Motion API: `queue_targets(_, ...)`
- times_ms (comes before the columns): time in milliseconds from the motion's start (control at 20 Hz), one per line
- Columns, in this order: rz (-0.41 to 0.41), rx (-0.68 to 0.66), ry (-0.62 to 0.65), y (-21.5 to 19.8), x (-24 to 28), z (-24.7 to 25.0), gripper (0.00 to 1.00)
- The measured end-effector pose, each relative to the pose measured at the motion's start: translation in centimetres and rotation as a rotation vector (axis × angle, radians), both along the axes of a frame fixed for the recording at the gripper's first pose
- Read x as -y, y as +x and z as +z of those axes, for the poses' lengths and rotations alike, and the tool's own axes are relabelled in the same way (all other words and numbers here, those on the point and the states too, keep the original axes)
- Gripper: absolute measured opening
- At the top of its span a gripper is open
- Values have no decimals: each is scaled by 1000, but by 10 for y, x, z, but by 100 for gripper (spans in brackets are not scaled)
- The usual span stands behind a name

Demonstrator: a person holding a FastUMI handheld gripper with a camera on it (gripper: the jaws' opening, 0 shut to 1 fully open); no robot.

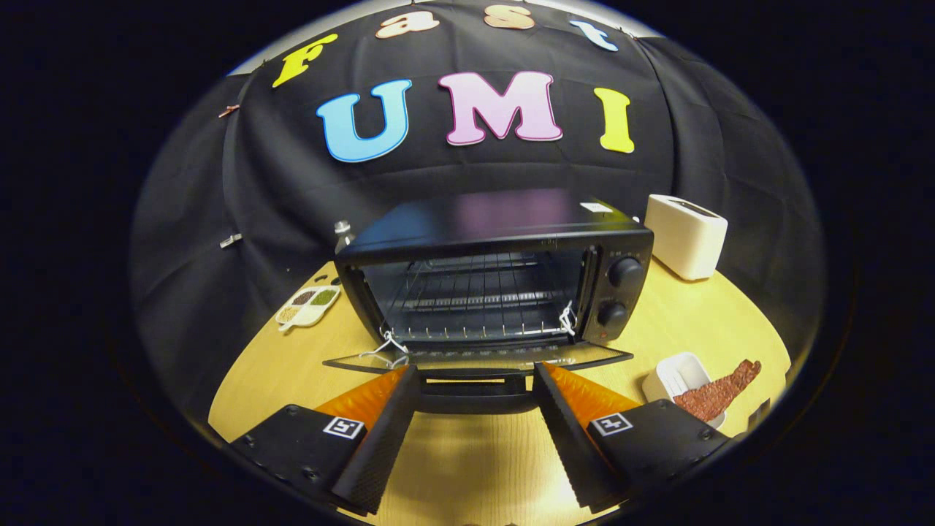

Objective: Open the toaster oven, put the food inside, and close the toaster oven door.

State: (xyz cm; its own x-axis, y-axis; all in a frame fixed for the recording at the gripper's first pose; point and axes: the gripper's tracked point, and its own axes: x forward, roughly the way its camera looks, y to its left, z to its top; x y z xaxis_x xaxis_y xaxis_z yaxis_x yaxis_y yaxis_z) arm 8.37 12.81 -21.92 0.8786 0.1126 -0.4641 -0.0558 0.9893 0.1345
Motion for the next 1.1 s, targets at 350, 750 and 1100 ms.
queue_targets(350,0,-110,31,-26,11,-51,99)
queue_targets(750,53,-77,-12,-56,34,-17,99)
queue_targets(1100,66,-6,-41,-66,98,55,99)
